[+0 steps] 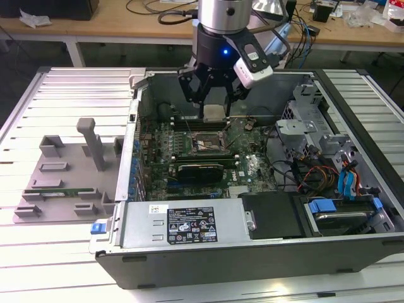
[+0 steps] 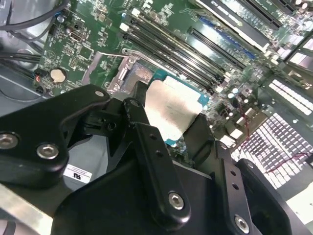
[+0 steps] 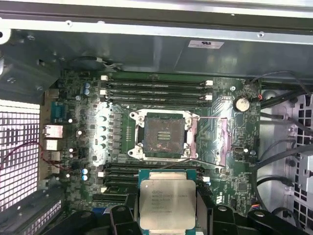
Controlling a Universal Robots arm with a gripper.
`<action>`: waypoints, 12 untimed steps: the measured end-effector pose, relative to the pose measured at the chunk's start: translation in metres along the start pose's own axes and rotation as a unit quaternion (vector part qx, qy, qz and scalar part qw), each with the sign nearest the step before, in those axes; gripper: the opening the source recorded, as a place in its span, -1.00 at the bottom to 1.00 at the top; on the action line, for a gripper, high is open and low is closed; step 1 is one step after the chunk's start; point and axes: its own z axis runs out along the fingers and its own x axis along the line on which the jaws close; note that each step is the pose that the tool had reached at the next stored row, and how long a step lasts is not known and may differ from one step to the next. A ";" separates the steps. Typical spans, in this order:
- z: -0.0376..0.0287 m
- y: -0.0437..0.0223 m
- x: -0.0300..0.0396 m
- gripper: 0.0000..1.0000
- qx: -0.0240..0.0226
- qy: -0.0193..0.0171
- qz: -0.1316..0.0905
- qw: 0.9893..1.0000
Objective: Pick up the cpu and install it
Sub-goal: 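Pick up the cpu and move it towards the insertion slot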
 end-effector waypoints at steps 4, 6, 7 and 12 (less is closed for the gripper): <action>0.0071 0.0008 -0.0011 0.09 0.000 0.000 0.000 1.000; 0.0118 0.0010 -0.0015 0.09 0.000 0.000 0.000 1.000; 0.0126 0.0011 -0.0019 0.09 0.000 0.000 0.000 1.000; 0.0132 0.0010 -0.0023 0.09 0.000 0.000 0.000 1.000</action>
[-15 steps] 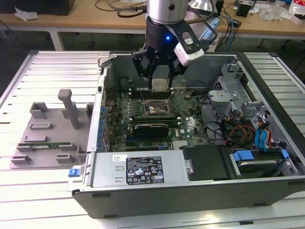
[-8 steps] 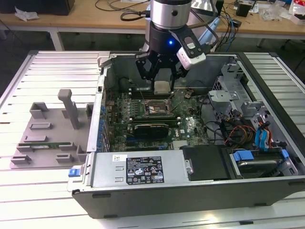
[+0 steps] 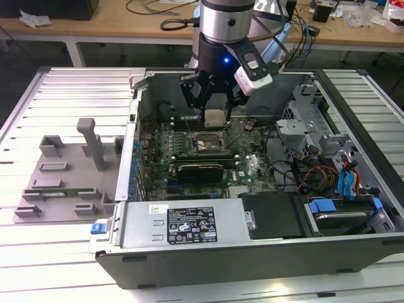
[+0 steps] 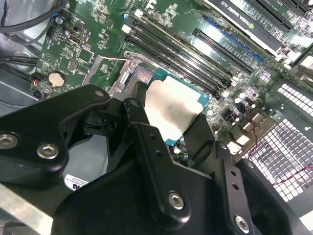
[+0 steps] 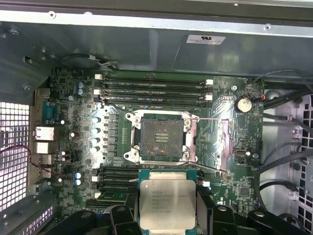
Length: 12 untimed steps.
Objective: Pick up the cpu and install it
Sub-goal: 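Pick up the cpu and move it towards the insertion slot, then place the cpu into insertion slot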
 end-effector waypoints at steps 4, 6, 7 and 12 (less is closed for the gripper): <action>0.0001 0.0000 -0.0001 0.09 0.000 0.000 0.000 1.000; 0.0001 0.0000 -0.0001 0.09 0.000 0.000 0.000 1.000; 0.0001 0.0000 -0.0001 0.09 0.000 0.000 0.000 1.000; 0.0002 0.0000 -0.0001 0.09 0.000 0.000 0.008 1.000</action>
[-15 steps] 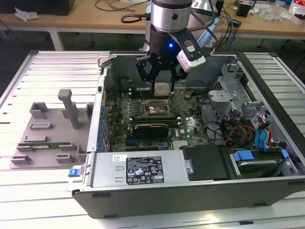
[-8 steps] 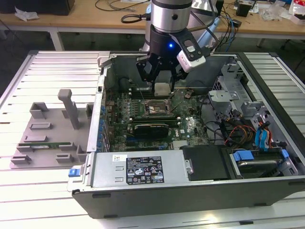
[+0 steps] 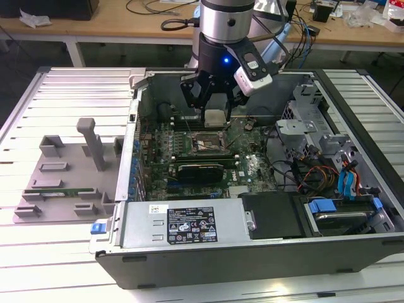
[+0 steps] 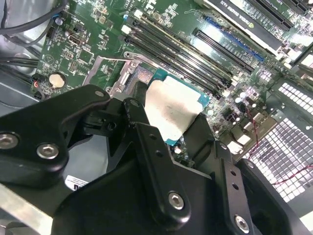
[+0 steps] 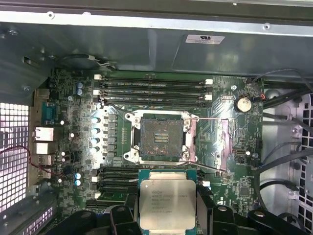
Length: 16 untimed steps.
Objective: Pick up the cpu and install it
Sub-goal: 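Place the cpu into insertion slot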
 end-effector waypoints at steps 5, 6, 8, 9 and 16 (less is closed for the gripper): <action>0.0003 0.0000 0.0000 0.09 0.001 0.000 0.044 0.999; 0.0003 0.0000 0.0000 0.09 0.001 0.000 0.057 0.998; 0.0004 0.0000 0.0000 0.09 0.001 0.000 0.074 0.997; 0.0004 0.0000 0.0000 0.09 0.001 0.000 0.079 0.997; 0.0005 0.0000 0.0000 0.09 0.003 -0.001 0.130 0.992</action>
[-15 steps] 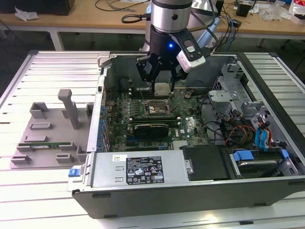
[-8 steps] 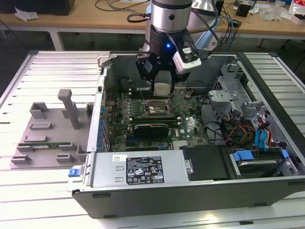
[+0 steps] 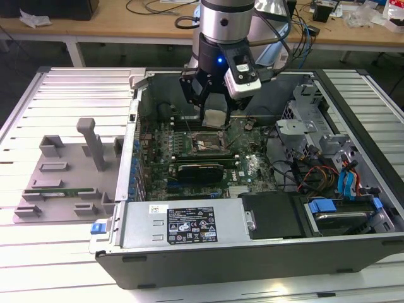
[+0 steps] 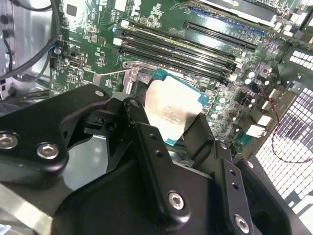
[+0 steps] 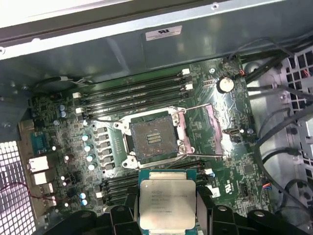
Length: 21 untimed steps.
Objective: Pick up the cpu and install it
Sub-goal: 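Place the cpu into insertion slot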
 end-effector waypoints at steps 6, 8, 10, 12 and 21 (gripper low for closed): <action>0.0000 0.0000 0.0000 0.09 0.001 0.000 0.039 0.999; 0.0000 0.0000 0.0000 0.09 0.001 0.000 0.048 0.999; 0.0000 0.0000 0.0000 0.09 0.002 0.000 0.057 0.998; 0.0000 0.0000 0.0000 0.09 0.002 0.000 0.070 0.998; 0.0001 0.0000 0.0000 0.09 0.002 0.000 0.107 0.994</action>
